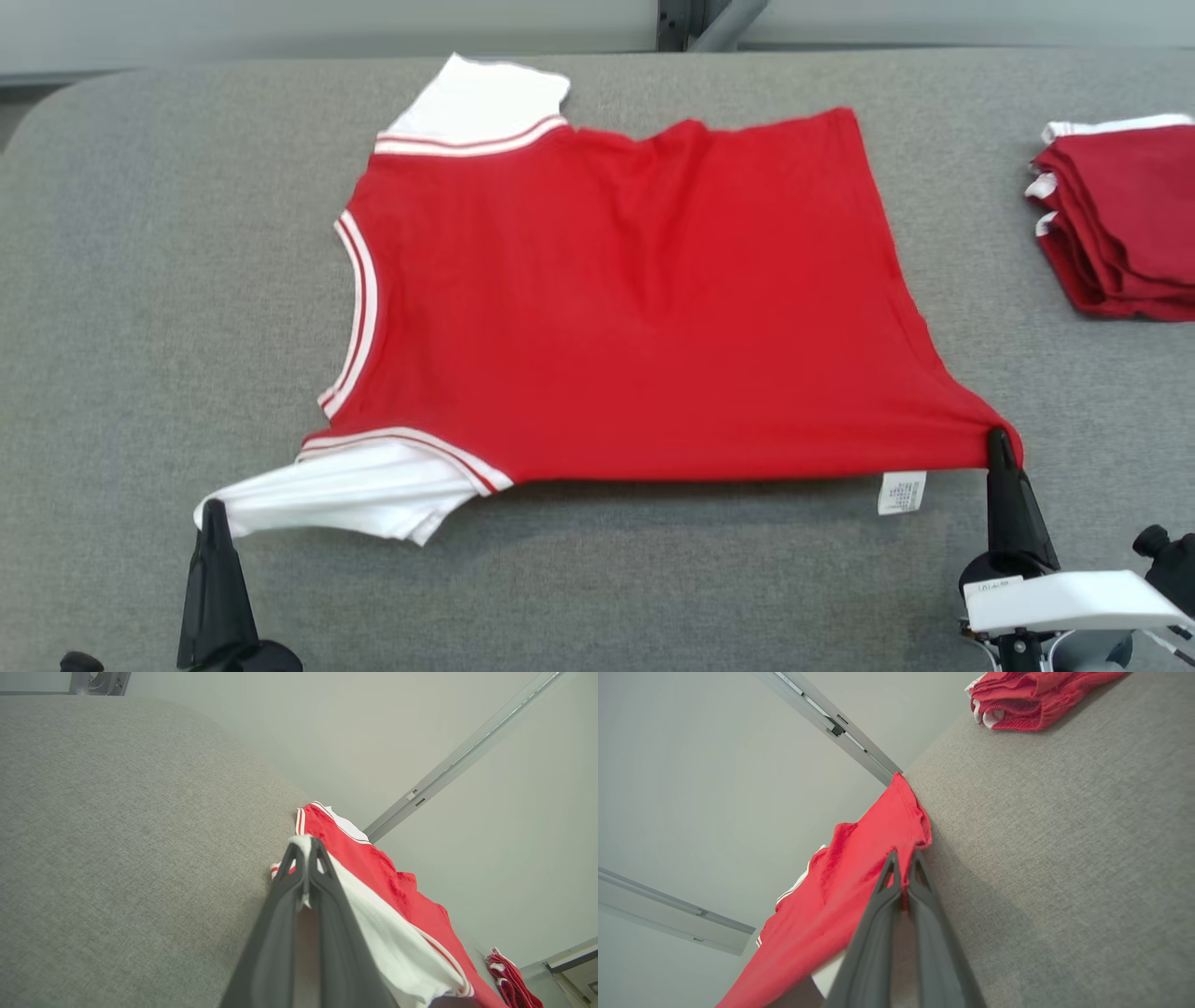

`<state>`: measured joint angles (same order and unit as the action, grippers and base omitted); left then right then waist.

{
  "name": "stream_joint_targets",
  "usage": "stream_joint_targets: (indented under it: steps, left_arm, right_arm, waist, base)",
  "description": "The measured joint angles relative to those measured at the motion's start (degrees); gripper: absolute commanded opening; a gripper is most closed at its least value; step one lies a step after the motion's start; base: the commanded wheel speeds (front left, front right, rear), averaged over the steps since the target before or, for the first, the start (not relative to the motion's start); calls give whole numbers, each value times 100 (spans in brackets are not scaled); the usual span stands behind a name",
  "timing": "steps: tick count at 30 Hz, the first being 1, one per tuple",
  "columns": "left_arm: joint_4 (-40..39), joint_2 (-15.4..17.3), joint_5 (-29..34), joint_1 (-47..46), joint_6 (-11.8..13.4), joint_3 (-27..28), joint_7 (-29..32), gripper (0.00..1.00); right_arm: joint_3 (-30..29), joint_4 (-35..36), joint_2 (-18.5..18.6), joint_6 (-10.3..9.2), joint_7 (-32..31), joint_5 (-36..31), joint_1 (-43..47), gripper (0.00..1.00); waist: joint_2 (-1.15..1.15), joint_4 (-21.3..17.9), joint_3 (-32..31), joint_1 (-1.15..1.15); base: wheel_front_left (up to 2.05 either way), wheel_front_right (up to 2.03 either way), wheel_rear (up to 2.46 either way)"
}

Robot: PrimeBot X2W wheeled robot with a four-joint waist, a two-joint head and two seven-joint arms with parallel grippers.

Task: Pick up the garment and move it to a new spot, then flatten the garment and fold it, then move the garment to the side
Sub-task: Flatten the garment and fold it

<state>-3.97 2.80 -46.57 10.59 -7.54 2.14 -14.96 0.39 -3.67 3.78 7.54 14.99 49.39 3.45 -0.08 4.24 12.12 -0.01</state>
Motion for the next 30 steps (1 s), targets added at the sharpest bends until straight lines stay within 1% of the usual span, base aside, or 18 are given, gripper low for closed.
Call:
stream_joint_targets:
  steps: [5, 10, 15, 20, 26, 30]
  left_arm:
    - [-68, 0, -7, 254, 0, -56, 0, 0]
    - [-48, 1, 29, 248, 0, -236, -7, 0]
    - [9, 1, 154, 149, 0, -432, -8, 0]
    - [98, 1, 328, -60, 0, -509, -8, 0]
    - [320, 2, 600, -688, 1, -632, -9, 0]
    - [610, 8, 859, -1317, 1, -786, -16, 0]
  right_arm:
    - [43, 2, -34, 0, 0, 66, 159, 0]
    - [116, -189, -48, 0, 0, 91, 181, 0]
    - [172, -530, -53, -2, 1, 82, 54, 0]
    - [191, -765, -64, -3, 1, 82, -159, 0]
    - [216, -1039, -74, -4, 1, 120, -561, 0]
    - [207, -1267, -79, -4, 3, 178, -922, 0]
  waist:
    - [0, -103, -240, 0]
    - [0, -207, -373, 0]
    - [0, -252, -391, 0]
    - [0, -249, -337, 0]
    - [0, -224, -188, 0]
    - [0, -216, -34, 0]
  base:
    - [0, 0, 0]
    - [0, 0, 0]
    - [0, 0, 0]
    - [0, 0, 0]
    - [0, 0, 0]
    - [0, 0, 0]
